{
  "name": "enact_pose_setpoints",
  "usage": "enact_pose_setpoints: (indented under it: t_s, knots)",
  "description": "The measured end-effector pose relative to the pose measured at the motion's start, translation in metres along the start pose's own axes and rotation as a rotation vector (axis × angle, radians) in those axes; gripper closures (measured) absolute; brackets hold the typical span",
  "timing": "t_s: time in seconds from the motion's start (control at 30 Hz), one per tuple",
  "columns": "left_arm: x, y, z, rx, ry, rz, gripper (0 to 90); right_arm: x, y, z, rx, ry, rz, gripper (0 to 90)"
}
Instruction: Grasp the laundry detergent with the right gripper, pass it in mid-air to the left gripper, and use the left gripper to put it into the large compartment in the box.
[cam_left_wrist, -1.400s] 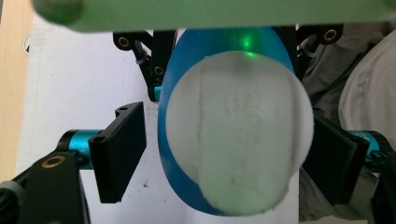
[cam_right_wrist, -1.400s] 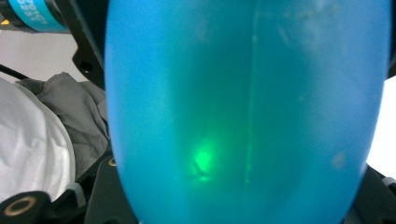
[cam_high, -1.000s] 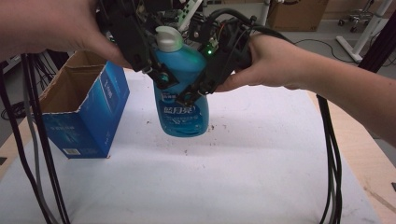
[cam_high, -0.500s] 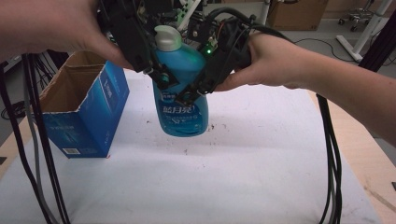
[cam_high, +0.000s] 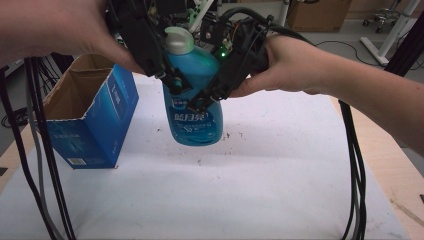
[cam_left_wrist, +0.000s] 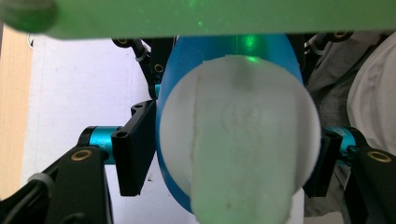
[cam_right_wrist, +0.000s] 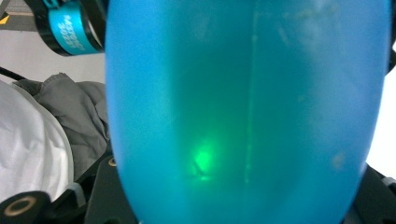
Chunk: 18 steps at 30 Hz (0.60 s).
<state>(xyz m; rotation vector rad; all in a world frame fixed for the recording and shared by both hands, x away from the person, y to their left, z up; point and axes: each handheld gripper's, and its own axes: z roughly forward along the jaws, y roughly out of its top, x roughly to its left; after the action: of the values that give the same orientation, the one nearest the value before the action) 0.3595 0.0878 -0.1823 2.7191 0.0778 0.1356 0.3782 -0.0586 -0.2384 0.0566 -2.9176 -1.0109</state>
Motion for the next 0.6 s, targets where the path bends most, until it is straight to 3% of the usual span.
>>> enact_pose_setpoints:
  t_s: [0.17, 0.27, 0.6]
  knots:
    - [-0.0004, -0.0002, 0.0, 0.006, 0.002, 0.006, 33.4, -0.0007, 0.0003, 0.0004, 0.003, 0.011, -0.018, 45.5]
    - [-0.001, -0.0003, -0.0003, 0.003, 0.001, 0.007, 36.0, -0.0005, 0.0006, 0.001, 0.001, -0.002, -0.002, 45.5]
    - [-0.0011, -0.0011, 0.0001, -0.004, -0.008, 0.006, 37.9, -0.0006, 0.0003, 0.0008, 0.01, 0.01, -0.012, 45.5]
